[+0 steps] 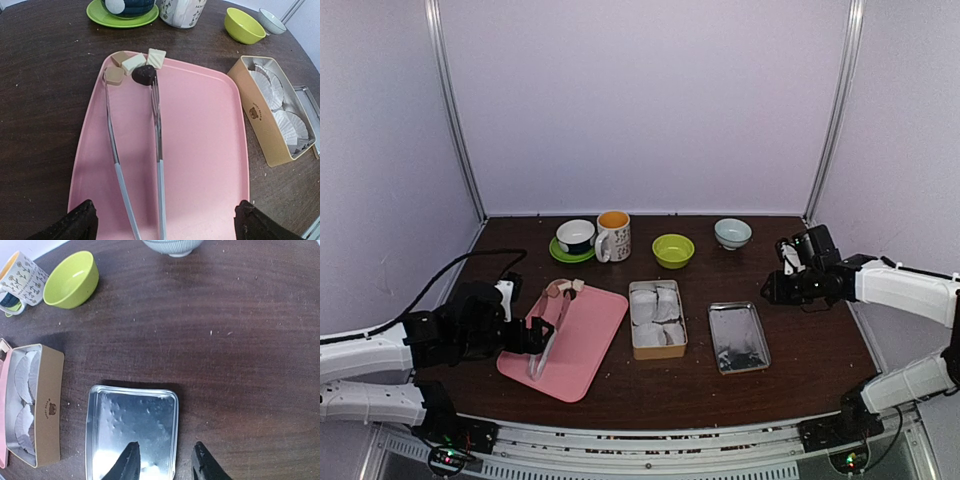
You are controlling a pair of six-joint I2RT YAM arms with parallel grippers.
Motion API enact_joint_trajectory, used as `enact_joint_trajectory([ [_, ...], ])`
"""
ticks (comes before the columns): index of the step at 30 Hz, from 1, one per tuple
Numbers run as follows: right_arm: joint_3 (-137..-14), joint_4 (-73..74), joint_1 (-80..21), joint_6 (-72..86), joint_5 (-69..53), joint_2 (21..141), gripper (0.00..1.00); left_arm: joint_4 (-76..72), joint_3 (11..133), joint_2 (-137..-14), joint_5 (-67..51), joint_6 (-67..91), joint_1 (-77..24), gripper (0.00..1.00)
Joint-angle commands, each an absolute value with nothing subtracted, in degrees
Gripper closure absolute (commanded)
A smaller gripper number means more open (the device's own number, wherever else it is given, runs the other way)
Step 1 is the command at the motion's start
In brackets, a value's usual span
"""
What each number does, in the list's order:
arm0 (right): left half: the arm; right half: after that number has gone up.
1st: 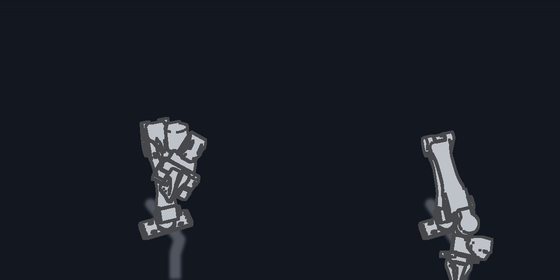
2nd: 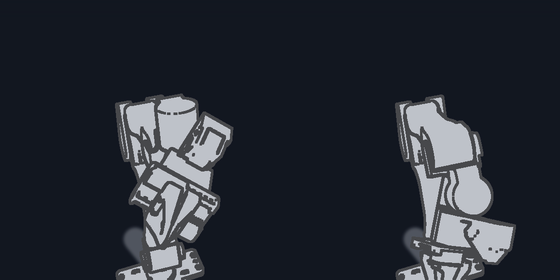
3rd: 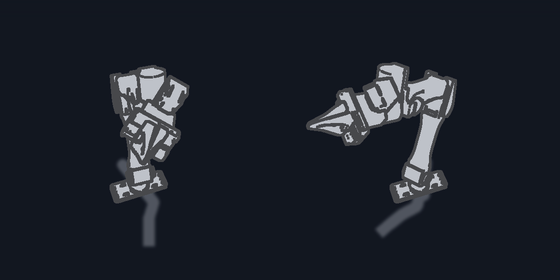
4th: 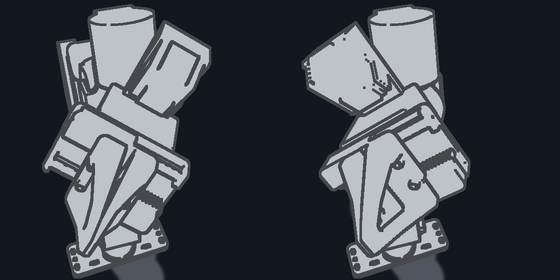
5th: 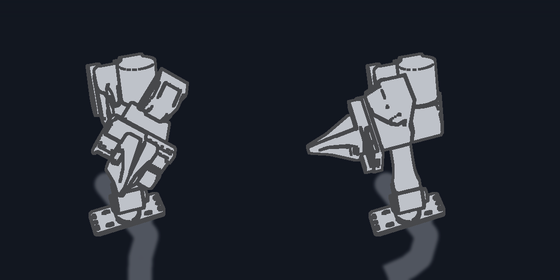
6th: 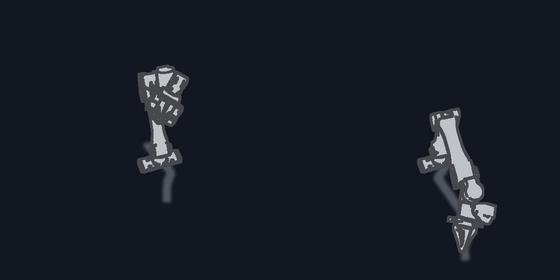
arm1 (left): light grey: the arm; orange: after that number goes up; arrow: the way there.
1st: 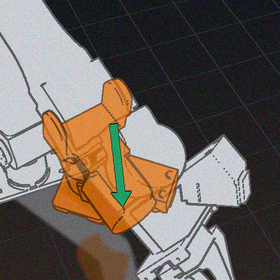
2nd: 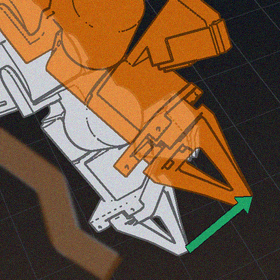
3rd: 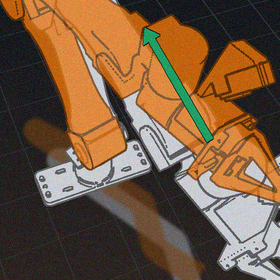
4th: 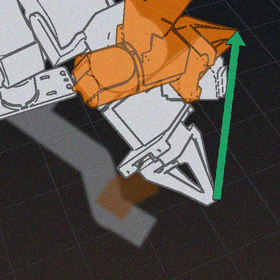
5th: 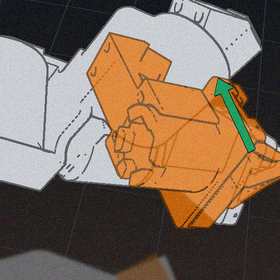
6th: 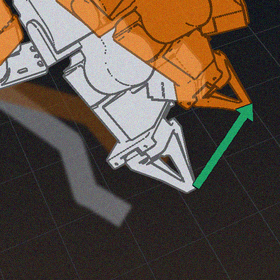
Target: Pack the chocolate
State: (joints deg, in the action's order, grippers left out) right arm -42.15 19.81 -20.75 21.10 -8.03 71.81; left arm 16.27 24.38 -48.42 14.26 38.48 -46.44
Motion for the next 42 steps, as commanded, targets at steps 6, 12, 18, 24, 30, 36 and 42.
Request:
enact_joint_trajectory([
  [6,-32.6,-0.3,-20.6,16.7,-1.5,62.7,0.56,10.2,19.5,-43.4,14.2,41.9,-46.2,0.02],
  [12,-24.6,-8.4,-20.4,15.8,4.9,55.2,0.41,12.7,18.6,-40.1,14.4,42.1,-46.2,0.02],
  [18,-22.2,-13.4,-20.4,13.8,4.3,52.2,0.00,12.7,17.4,-41.0,12.7,42.6,-46.2,0.02],
  [24,-20.3,-13.3,-20.4,12.0,10.1,47.2,0.02,10.9,17.0,-45.5,12.0,42.5,-46.1,0.02],
  [30,-16.4,-15.9,-20.4,11.8,15.2,41.4,0.02,10.9,18.8,-51.7,13.7,41.4,-46.5,0.02],
  [36,-14.0,-17.0,-20.4,12.5,18.3,37.5,0.03,11.3,21.7,-59.2,17.6,42.7,-48.9,0.02],
  [42,-13.5,-17.3,-20.3,12.1,17.8,36.6,0.05,12.0,24.9,-65.0,21.3,44.8,-50.5,0.05],
])
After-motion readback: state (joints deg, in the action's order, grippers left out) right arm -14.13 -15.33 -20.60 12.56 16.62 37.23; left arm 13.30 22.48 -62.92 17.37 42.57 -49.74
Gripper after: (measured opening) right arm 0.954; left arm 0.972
